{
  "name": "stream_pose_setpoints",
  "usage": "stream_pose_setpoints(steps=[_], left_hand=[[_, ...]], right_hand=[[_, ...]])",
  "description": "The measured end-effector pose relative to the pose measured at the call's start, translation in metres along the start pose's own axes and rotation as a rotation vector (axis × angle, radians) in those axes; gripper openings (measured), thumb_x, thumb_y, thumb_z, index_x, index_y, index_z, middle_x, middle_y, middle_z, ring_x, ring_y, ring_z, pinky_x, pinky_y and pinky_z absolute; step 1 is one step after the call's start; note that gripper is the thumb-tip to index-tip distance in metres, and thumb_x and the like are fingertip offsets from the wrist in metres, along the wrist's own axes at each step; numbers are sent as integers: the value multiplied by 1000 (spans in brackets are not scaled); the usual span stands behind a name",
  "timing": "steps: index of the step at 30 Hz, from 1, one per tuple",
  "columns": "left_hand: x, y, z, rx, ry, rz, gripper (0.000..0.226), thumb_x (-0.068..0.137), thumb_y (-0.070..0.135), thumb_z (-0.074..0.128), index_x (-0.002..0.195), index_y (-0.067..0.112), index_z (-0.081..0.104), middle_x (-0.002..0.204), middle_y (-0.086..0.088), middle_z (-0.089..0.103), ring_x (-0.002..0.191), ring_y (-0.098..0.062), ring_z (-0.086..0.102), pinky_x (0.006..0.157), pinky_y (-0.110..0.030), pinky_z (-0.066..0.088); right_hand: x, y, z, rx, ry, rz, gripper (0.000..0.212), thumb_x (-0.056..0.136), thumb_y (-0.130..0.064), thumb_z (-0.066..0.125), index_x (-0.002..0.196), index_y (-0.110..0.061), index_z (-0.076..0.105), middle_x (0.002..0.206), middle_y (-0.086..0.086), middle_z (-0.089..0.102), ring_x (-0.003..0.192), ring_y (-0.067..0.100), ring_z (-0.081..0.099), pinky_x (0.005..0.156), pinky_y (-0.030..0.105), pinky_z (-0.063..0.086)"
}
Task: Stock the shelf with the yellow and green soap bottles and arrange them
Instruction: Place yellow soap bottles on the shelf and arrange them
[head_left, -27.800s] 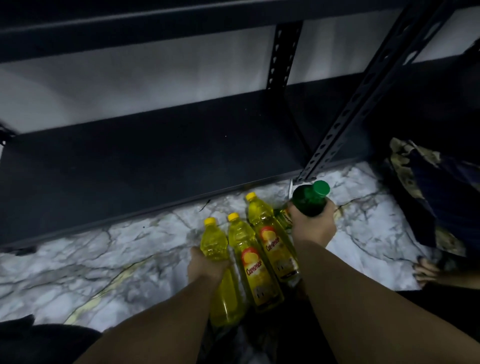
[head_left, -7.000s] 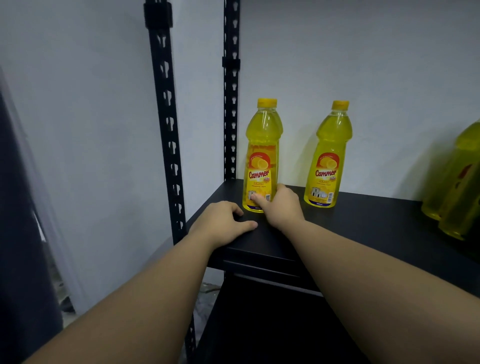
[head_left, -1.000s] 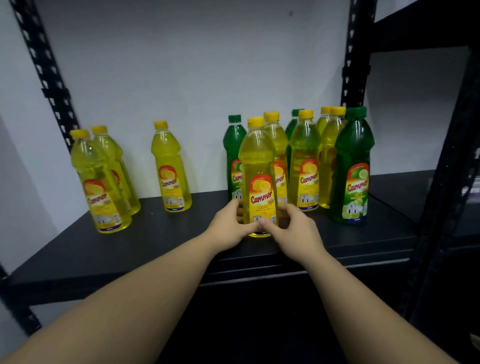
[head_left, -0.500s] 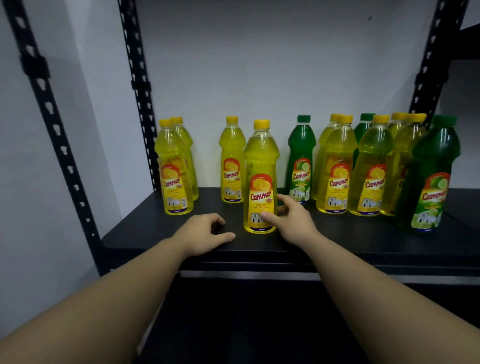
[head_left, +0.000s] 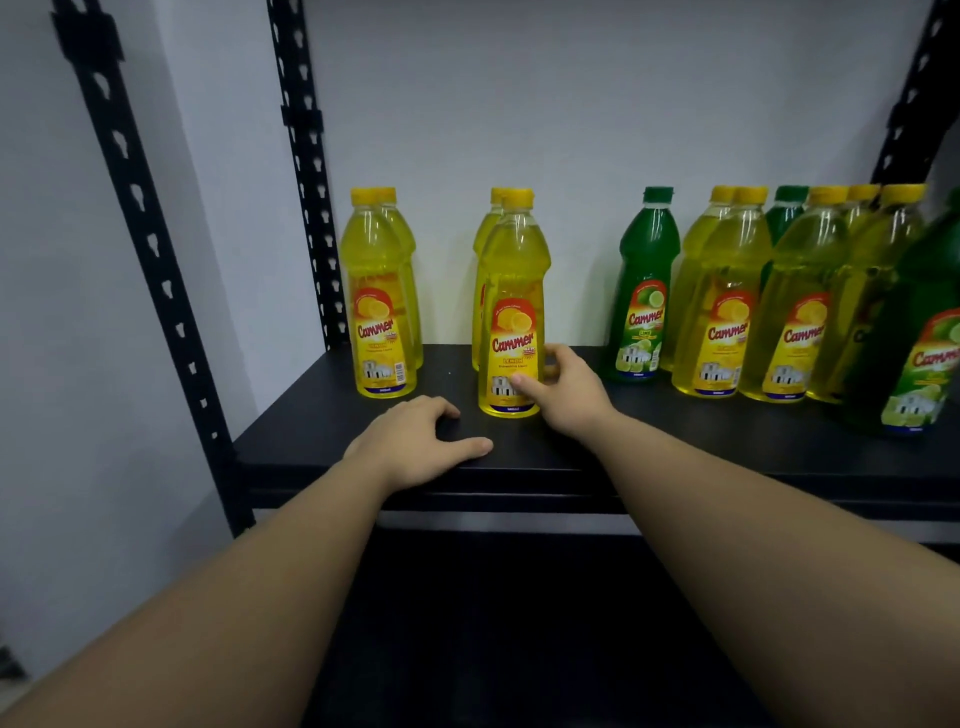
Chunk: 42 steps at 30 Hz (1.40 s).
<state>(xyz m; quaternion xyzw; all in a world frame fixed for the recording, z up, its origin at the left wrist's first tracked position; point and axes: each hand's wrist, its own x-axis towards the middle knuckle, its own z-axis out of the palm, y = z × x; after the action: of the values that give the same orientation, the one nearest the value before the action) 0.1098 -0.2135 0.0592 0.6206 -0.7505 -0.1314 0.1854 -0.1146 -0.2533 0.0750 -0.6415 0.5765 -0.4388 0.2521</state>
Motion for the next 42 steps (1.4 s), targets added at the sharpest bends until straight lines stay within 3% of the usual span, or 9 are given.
stream_pose_setpoints(steps=[9,15,21,29,32,36,42], left_hand=[[0,0,0,-19,13,-27,90,64,94,56,135,39,58,141,12,57,129,-14,53,105,-47,50],[-2,-1,0,-35,18,-39,87,65,92,59,135,39,59,141,10,58,128,-16,54,103,-46,51],[-2,-1,0,-46,17,-49,93,58,97,55,133,41,59,141,10,59,128,-15,55,102,-47,51],[-5,2,-3,-46,8,-50,90,64,93,58,136,39,58,143,9,58,130,-16,53,103,-45,50],[-5,3,-3,-50,1,-46,85,70,89,61,138,37,58,144,8,58,131,-16,53,104,-43,50],[-4,1,-2,-44,4,-50,88,65,93,59,135,39,58,143,8,58,130,-16,54,103,-45,51],[-3,0,-1,-50,9,-52,90,63,95,57,134,40,58,142,10,58,129,-16,54,103,-46,51]], right_hand=[[19,-5,23,-62,47,17,66,95,-41,70,152,-21,42,138,2,64,124,21,62,101,41,54],[22,-8,27,-84,51,21,55,99,-41,64,148,-24,49,135,1,66,121,22,63,95,37,51],[26,-5,28,-129,18,19,48,102,-45,58,146,-29,49,132,-1,67,119,22,63,90,33,47],[28,-3,28,-146,-19,25,50,103,-47,54,149,-30,44,135,-1,65,121,22,61,89,32,46],[27,-1,25,-136,-38,21,53,101,-48,58,148,-29,45,135,-1,65,121,21,62,94,36,48],[26,2,25,-151,18,56,73,82,-49,82,139,-22,45,132,0,64,119,22,63,96,41,53],[28,1,27,-208,27,67,59,89,-41,78,135,-20,46,134,3,64,120,24,63,90,38,52]])
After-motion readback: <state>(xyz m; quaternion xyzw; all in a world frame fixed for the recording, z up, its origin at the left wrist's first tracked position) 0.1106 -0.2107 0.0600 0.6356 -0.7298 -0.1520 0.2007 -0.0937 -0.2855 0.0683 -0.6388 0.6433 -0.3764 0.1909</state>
